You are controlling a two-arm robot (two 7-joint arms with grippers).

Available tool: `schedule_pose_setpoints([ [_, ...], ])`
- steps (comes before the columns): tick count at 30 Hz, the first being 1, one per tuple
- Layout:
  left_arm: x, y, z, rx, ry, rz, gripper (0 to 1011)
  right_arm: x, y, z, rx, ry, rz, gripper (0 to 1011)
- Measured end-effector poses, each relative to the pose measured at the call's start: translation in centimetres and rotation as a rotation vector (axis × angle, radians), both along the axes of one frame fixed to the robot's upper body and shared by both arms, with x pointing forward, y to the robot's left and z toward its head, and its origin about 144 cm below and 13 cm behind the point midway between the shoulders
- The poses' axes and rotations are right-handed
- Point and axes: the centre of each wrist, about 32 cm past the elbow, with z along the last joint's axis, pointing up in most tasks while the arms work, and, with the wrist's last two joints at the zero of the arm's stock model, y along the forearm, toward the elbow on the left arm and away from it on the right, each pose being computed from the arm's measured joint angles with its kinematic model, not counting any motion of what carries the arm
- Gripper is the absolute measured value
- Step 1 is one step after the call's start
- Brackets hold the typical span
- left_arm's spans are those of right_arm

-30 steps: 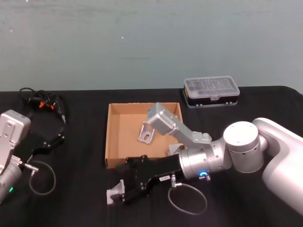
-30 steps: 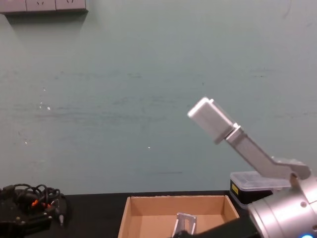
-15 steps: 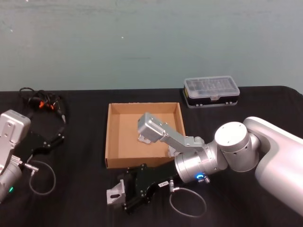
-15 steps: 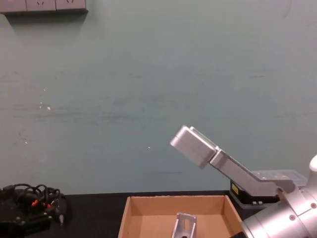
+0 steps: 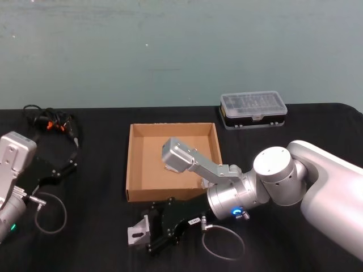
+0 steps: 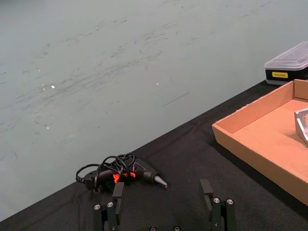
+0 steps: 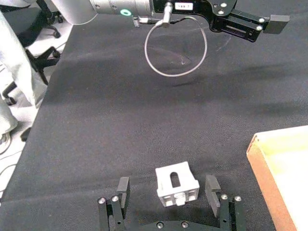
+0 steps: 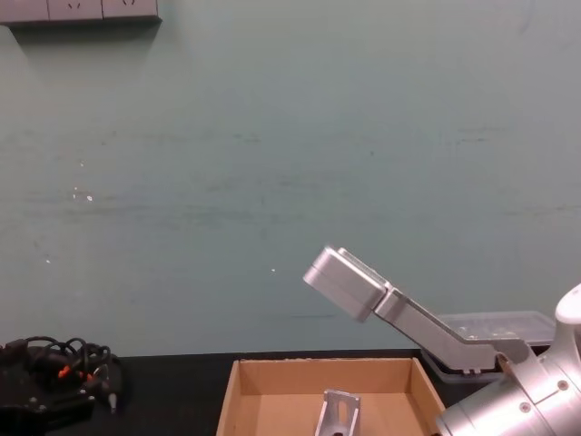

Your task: Use one hand to pick up the angle iron from the table and place it into the box.

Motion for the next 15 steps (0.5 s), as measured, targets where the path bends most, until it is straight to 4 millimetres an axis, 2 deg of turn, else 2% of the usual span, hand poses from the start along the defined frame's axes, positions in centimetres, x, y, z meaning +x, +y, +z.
schedule_pose_setpoints([
  [11, 0.00, 0.00, 0.00, 0.000, 0.000, 0.000, 1000, 0.04, 0.02, -0.02, -0.001, -0.003, 0.000, 996],
  [15, 0.00, 0.00, 0.00, 0.000, 0.000, 0.000, 1000, 0.04, 0.02, 0.00, -0.001, -0.003, -0.001, 894],
])
